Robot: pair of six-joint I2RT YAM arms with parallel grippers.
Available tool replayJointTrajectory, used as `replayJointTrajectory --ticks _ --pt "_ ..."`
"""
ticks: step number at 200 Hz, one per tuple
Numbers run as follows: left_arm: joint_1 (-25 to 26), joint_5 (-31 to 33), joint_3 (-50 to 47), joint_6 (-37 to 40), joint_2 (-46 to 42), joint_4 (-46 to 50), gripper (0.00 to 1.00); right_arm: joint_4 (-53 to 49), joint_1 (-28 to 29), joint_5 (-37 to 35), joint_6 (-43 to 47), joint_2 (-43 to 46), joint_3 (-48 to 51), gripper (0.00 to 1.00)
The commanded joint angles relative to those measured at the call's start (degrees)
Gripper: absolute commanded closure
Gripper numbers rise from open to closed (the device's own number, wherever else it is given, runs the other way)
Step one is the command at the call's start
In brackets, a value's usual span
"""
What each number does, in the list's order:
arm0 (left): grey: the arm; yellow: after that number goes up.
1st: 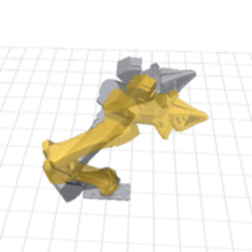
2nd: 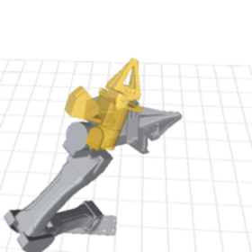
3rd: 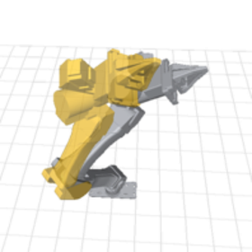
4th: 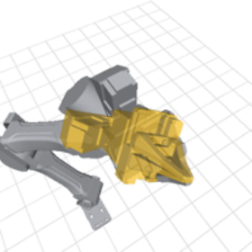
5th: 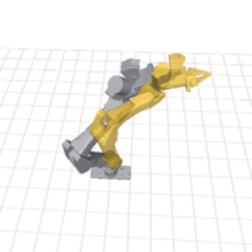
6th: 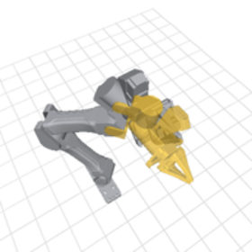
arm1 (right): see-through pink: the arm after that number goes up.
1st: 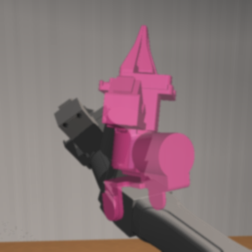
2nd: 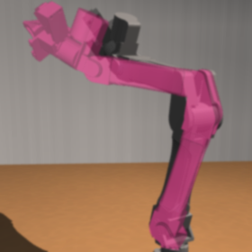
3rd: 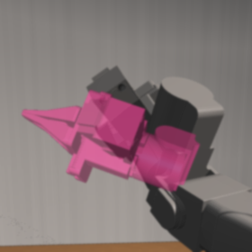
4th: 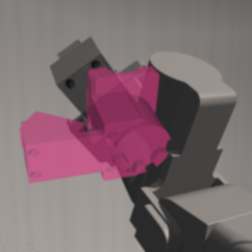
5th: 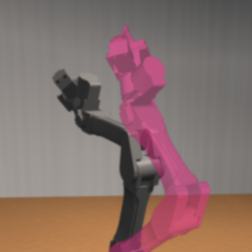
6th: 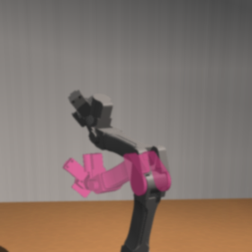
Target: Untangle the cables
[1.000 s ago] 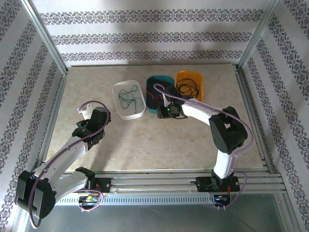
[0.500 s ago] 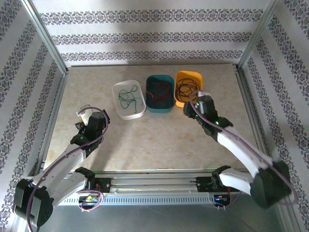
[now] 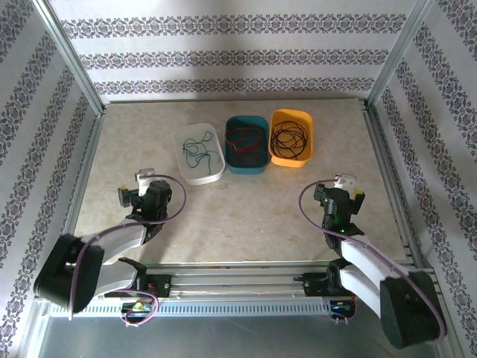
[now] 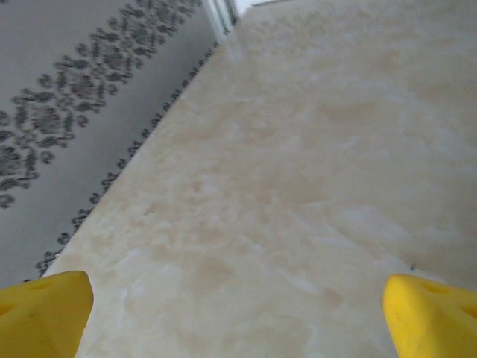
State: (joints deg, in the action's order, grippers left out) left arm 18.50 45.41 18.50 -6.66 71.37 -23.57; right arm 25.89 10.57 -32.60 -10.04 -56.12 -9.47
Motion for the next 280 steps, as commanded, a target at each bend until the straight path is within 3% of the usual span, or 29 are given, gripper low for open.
replayJointTrajectory --ticks 1,20,31,42,61,71,84,91,101,110,124,138,151,166,187,198,214,228,243,265,280 --pt "-2.26 -6.72 2.9 4.81 4.71 -13.17 0.01 15.55 -1.62 -3.46 2.11 -6.21 -1.16 0.02" --pt "-4.5 -11.63 6.18 4.92 9.59 -14.18 0.01 23.72 -4.68 1.51 4.44 -12.43 -2.0 0.02" --pt "-5.66 -13.23 6.86 5.43 11.58 -17.0 0.01 25.39 -7.07 7.64 4.59 -14.81 -2.88 0.02" --pt "-6.37 -12.98 8.82 4.92 12.57 -13.77 0.01 27.05 -9.73 14.66 2.67 -17.43 -3.18 0.02" --pt "-7.9 -15.52 8.55 5.15 12.49 -14.49 0.01 44.54 -12.29 22.2 1.98 -27.78 -1.19 0.02" --pt "-8.39 -16.88 7.42 5.87 12.08 -16.53 0.01 41.35 -13.02 30.36 4.23 -28.58 -1.94 0.02" --pt "-8.76 -17.53 6.02 6.65 11.67 -19.42 0.01 45.26 -12.72 37.33 6.34 -33.24 -4.02 0.02" --pt "-8.88 -17.81 5.47 7.1 11.81 -20.78 0.01 41.6 -12.83 39.18 6.79 -32.56 -5.6 0.02" --pt "-9.0 -18.42 4.93 7.76 12.0 -22.57 0.01 34.93 -12.94 39.29 7.31 -30.93 -7.63 0.02" --pt "-9.12 -19.54 4.17 7.95 12.47 -23.63 0.01 35.32 -12.94 39.65 7.23 -31.43 -7.73 0.02" --pt "-10.88 -22.78 -0.23 10.54 19.06 -42.53 0.01 36.16 -12.94 39.32 7.18 -31.26 -7.11 0.02" --pt "-11.67 -25.34 1.43 6.84 14.04 -29.18 0.01 36.88 -12.94 38.35 6.88 -31.37 -6.8 0.02" --pt "-12.11 -26.57 -0.26 8.92 17.58 -39.03 0.01 36.32 -12.94 37.92 6.62 -31.43 -7.19 0.02" --pt "-12.52 -28.96 -0.22 7.78 15.98 -35.39 0.01 35.91 -12.96 37.49 6.45 -31.42 -7.42 0.02" --pt "-13.03 -31.58 -1.45 7.62 18.61 -38.66 0.01 34.99 -12.94 36.36 5.97 -31.43 -7.94 0.02" --pt "-13.28 -31.47 -2.23 9.44 22.61 -47.52 0.01 34.29 -12.94 35.64 5.65 -31.42 -8.34 0.02" --pt "-13.34 -31.9 -0.57 7.64 18.85 -37.28 0.01 33.2 -12.94 34.9 5.39 -31.34 -8.8 0.02" --pt "-13.27 -31.35 -0.33 8.99 21.71 -42.53 0.01 33.09 -12.94 34.88 5.47 -31.33 -8.89 0.02" --pt "-13.4 -31.52 1.1 7.62 19.72 -35.6 0.01 33.0 -12.94 34.79 5.47 -31.38 -8.89 0.02" --pt "-13.67 -31.78 1.3 7.79 20.3 -36.69 0.01 32.03 -12.39 33.56 5.76 -31.3 -9.4 0.02" --pt "-13.67 -31.81 1.18 8.04 20.79 -37.82 0.01 30.46 -10.74 28.94 6.44 -31.18 -9.9 0.02"
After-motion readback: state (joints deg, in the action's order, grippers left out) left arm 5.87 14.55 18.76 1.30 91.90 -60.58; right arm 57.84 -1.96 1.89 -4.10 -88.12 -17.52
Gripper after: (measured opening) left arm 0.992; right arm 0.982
